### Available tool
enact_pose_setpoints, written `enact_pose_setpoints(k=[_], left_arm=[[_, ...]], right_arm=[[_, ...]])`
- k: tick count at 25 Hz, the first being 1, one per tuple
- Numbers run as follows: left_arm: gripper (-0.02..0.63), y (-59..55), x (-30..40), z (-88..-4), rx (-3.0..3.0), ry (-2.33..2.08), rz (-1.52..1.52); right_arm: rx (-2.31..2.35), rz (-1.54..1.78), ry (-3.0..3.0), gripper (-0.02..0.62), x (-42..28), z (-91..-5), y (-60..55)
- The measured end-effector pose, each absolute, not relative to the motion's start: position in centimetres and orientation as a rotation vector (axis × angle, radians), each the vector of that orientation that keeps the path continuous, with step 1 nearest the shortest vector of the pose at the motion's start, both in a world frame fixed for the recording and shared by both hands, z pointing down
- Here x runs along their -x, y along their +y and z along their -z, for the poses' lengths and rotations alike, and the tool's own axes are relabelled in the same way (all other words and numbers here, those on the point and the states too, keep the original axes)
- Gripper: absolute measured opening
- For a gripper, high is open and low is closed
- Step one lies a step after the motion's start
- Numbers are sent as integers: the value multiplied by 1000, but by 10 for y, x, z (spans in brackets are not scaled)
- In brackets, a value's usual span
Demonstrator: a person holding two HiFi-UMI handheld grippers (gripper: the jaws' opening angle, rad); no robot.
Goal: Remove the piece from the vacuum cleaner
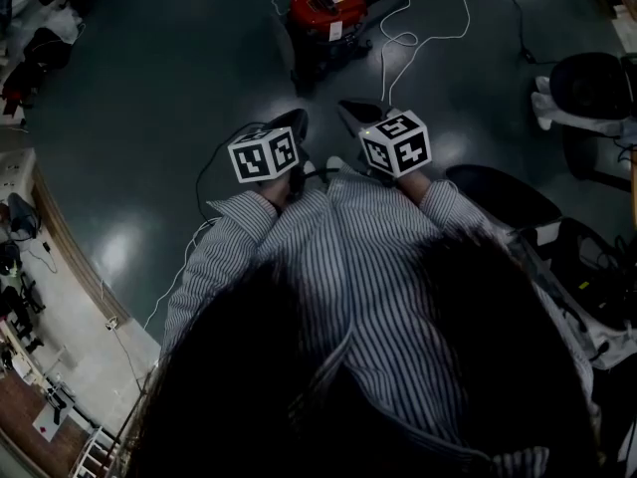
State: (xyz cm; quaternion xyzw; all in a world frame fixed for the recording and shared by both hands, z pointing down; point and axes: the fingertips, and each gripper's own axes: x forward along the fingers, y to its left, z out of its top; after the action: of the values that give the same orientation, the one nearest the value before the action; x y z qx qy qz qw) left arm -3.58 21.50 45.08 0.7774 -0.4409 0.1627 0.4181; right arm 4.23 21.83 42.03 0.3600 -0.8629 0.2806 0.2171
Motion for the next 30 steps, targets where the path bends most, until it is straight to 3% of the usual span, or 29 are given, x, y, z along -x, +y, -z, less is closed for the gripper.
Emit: enact_pose_setpoints(k=[14, 30], left_arm=[[6, 200, 3, -472, -1906, -1090, -419], [34, 20, 60, -501, -1871, -1001, -509]], right_arm=[[-1007, -902, -2318, 2, -83, -448, 203], [-1079, -979, -2281, 2, -28, -463, 10]])
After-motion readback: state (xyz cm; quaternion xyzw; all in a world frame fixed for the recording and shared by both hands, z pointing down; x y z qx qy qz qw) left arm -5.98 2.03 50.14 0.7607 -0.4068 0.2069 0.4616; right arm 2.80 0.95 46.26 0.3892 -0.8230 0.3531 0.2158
